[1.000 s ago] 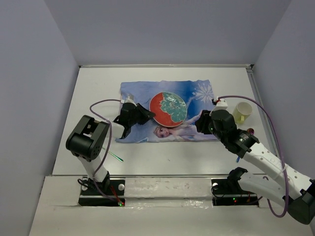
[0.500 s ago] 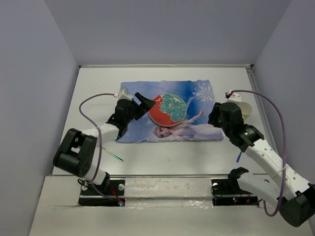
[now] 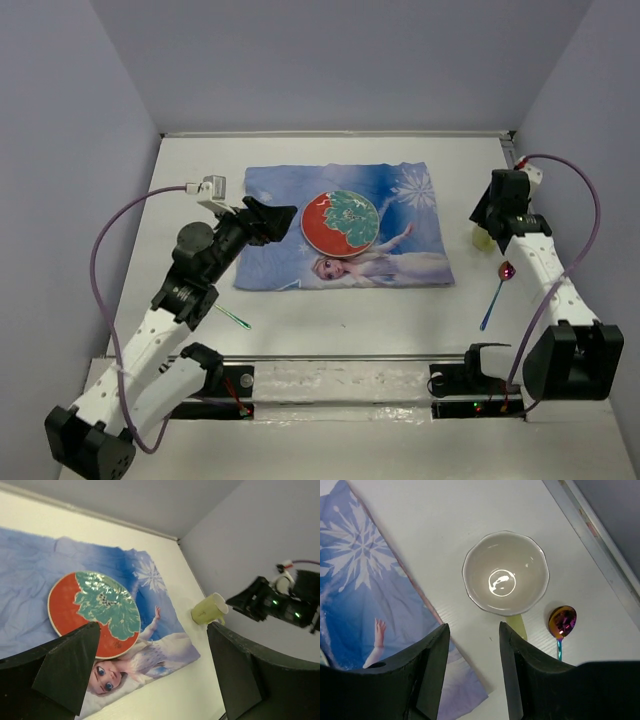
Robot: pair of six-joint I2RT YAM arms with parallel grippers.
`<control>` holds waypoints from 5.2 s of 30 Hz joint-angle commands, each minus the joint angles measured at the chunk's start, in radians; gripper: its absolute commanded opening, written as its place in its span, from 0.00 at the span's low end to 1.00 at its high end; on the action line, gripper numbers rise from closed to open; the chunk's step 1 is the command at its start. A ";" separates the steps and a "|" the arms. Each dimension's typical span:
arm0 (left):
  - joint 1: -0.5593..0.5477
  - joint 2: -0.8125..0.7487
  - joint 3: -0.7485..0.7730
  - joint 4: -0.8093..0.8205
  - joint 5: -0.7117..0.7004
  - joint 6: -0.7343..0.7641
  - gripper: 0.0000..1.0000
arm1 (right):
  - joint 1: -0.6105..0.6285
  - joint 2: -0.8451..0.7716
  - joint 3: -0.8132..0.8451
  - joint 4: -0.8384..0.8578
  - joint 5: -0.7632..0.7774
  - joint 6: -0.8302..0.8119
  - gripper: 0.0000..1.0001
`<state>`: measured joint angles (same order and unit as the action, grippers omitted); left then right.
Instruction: Set the dinner table for one person
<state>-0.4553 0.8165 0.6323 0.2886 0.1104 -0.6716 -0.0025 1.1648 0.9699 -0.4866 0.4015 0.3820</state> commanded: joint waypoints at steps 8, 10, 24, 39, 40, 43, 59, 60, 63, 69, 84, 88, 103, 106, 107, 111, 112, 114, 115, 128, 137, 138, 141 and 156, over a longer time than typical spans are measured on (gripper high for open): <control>-0.036 -0.404 0.081 -0.385 -0.014 0.446 0.99 | -0.050 0.231 0.161 0.088 -0.084 -0.029 0.50; -0.037 -0.416 0.043 -0.365 -0.029 0.452 0.99 | -0.050 0.254 0.161 0.089 -0.075 -0.034 0.49; -0.146 -0.409 0.041 -0.358 -0.090 0.481 0.99 | -0.050 0.357 0.153 0.138 -0.001 -0.045 0.34; -0.155 -0.415 0.037 -0.356 -0.100 0.480 0.99 | 0.020 0.262 0.260 0.155 -0.053 -0.146 0.00; -0.155 -0.413 0.037 -0.355 -0.100 0.478 0.99 | 0.050 0.262 0.283 0.155 -0.068 -0.158 0.00; -0.154 -0.412 0.035 -0.355 -0.100 0.480 0.99 | 0.163 0.318 0.408 0.140 -0.108 -0.216 0.00; -0.145 -0.412 0.035 -0.361 -0.150 0.478 0.99 | 0.286 0.840 1.021 -0.030 -0.155 -0.362 0.00; -0.144 -0.413 0.035 -0.362 -0.150 0.481 0.99 | 0.295 0.864 1.033 -0.044 -0.147 -0.367 0.00; -0.144 -0.410 0.035 -0.361 -0.153 0.480 0.99 | 0.295 0.903 1.070 -0.058 -0.133 -0.368 0.00; -0.143 -0.410 0.035 -0.362 -0.156 0.481 0.99 | 0.295 0.937 1.069 -0.060 -0.116 -0.368 0.00; -0.138 -0.409 0.035 -0.367 -0.164 0.480 0.99 | 0.286 0.989 1.057 -0.040 -0.096 -0.370 0.09; -0.137 -0.407 0.035 -0.367 -0.163 0.477 0.99 | 0.286 0.971 1.044 -0.040 -0.084 -0.364 0.33; -0.109 -0.410 0.038 -0.381 -0.264 0.461 0.99 | 0.406 0.529 0.631 0.100 -0.265 -0.252 0.71; -0.100 -0.412 0.040 -0.394 -0.339 0.443 0.99 | 0.470 0.454 0.518 0.184 -0.323 -0.215 0.71; -0.098 -0.412 0.041 -0.402 -0.368 0.435 0.99 | 0.522 0.420 0.459 0.215 -0.328 -0.198 0.71; -0.080 -0.405 0.049 -0.422 -0.443 0.420 0.99 | 0.677 0.363 0.334 0.299 -0.329 -0.164 0.71; -0.080 -0.407 0.052 -0.428 -0.463 0.415 0.99 | 0.712 0.360 0.314 0.319 -0.329 -0.155 0.71; -0.077 -0.407 0.075 -0.463 -0.556 0.409 0.99 | 0.825 0.371 0.276 0.374 -0.328 -0.132 0.70; -0.077 -0.412 0.085 -0.480 -0.598 0.406 0.99 | 0.867 0.381 0.270 0.396 -0.326 -0.127 0.70; -0.080 -0.559 0.223 -0.557 -0.980 0.428 0.99 | 1.249 0.878 0.608 0.445 -0.274 -0.163 0.56; -0.095 -0.574 0.290 -0.523 -1.063 0.506 0.99 | 1.291 1.073 0.773 0.453 -0.288 -0.201 0.53; -0.095 -0.564 0.294 -0.525 -1.055 0.509 0.99 | 1.291 1.085 0.783 0.453 -0.291 -0.210 0.53; -0.094 -0.560 0.280 -0.519 -1.036 0.494 0.99 | 1.300 1.148 0.826 0.451 -0.306 -0.226 0.52; -0.095 -0.508 0.250 -0.471 -0.985 0.503 0.99 | 1.319 1.285 0.957 0.444 -0.257 -0.288 0.49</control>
<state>-0.5442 0.3038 0.8902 -0.2474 -0.8696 -0.1802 1.3052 2.4374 1.9079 -0.0811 0.1173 0.1158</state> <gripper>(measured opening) 0.990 0.507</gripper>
